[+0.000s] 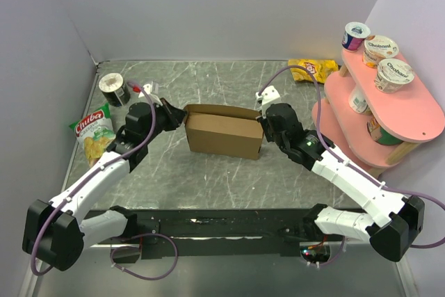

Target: Fold the paper box

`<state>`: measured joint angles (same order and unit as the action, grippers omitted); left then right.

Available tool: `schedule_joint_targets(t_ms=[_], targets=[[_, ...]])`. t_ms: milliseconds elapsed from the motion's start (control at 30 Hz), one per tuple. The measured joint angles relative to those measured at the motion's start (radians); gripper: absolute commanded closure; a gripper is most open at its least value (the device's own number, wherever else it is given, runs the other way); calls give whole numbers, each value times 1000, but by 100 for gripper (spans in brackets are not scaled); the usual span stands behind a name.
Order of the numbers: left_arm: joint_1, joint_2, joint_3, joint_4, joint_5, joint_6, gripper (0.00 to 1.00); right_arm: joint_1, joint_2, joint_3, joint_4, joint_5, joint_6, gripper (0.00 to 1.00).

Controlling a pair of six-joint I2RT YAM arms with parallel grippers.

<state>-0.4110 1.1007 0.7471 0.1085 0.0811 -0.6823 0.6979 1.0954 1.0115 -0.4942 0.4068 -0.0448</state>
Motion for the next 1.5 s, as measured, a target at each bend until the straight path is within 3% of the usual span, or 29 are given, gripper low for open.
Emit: schedule_joint_targets(t_ms=[367, 967, 1500], targets=[[-13, -31, -72, 90, -24, -14, 99, 0, 2, 7, -11, -6, 22, 100], [-46, -47, -138, 190, -97, -19, 99, 0, 109, 169, -172, -6, 188, 100], [-175, -1, -115, 207, -336, 34, 99, -126, 268, 360, -304, -133, 243, 100]])
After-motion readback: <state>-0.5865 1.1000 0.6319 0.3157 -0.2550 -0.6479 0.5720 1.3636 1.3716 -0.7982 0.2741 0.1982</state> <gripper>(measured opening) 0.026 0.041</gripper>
